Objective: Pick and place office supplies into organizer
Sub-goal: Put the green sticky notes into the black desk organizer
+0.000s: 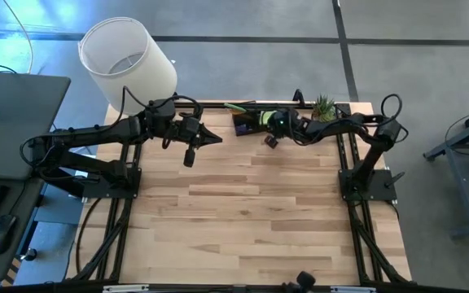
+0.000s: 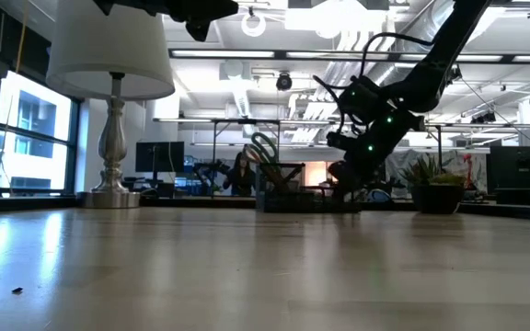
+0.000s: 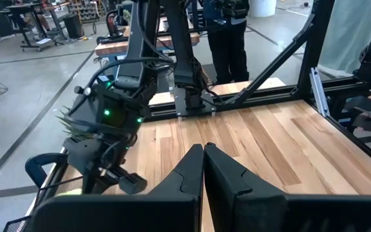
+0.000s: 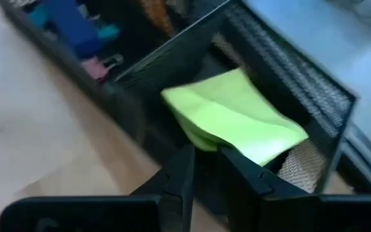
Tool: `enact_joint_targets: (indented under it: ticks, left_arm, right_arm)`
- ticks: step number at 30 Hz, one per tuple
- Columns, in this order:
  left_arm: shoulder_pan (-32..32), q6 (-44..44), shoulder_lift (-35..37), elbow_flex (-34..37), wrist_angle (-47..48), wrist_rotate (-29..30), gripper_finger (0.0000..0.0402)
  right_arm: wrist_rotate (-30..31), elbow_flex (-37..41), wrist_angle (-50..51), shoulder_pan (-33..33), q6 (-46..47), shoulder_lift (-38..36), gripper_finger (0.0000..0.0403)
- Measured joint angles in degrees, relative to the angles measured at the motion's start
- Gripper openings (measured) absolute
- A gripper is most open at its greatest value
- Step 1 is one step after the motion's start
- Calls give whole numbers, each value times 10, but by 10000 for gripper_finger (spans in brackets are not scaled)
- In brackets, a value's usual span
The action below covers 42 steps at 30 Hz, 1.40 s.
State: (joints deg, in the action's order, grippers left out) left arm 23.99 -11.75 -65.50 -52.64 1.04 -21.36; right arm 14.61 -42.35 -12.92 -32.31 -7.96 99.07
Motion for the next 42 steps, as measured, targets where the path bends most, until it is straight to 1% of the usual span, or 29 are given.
enact_joint_targets:
  ticks: [3, 5, 8, 12, 14, 17, 20, 23, 25, 29, 31, 33, 34, 37, 42]
  left_arm:
    - [0, 0, 0, 0, 0, 0, 1]
    - [0, 0, 0, 0, 1, 0, 1]
    - [0, 0, 0, 0, 3, 0, 1]
    - [0, 0, 0, 0, 3, 0, 1]
    - [0, 0, 0, 0, 4, 0, 1]
    - [0, 0, 0, 0, 4, 0, 1]
    - [0, -1, 0, 0, 4, 0, 1]
    - [0, -5, 0, 0, 4, 0, 1]
    - [0, -5, 0, 0, 4, 0, 1]
    - [0, -5, 0, 0, 4, 0, 1]
    - [0, -5, 0, 0, 3, 0, 1]
    - [0, -4, 0, 0, 4, 0, 1]
    - [0, -4, 0, 0, 4, 0, 1]
    - [0, -4, 0, 0, 3, 0, 1]
    - [0, -4, 0, 0, -6, 0, 1]
  right_arm:
    - [9, 0, -12, -2, 0, 0, 62]
    - [2, 0, -10, -7, 2, 0, 62]
    - [1, -2, 8, -13, 13, -1, 62]
    - [15, -3, 33, -14, 32, -3, 62]
    - [-7, -3, 38, -9, 36, -3, 62]
    - [-46, 4, 72, 8, 54, -5, 62]
    - [-54, -1, 66, 28, 63, -33, 62]
    - [-37, 2, 90, 49, 66, -54, 62]
    - [-15, 1, 82, 60, 59, -76, 62]
    - [59, 0, 79, 69, 24, -103, 61]
    - [85, 0, 78, 58, 3, -107, 62]
    - [89, 0, 78, 40, -2, -108, 62]
    - [85, 0, 83, 28, -3, -107, 62]
    - [46, 0, 80, -6, -4, -103, 62]
    - [5, 0, 45, -43, -9, -102, 62]
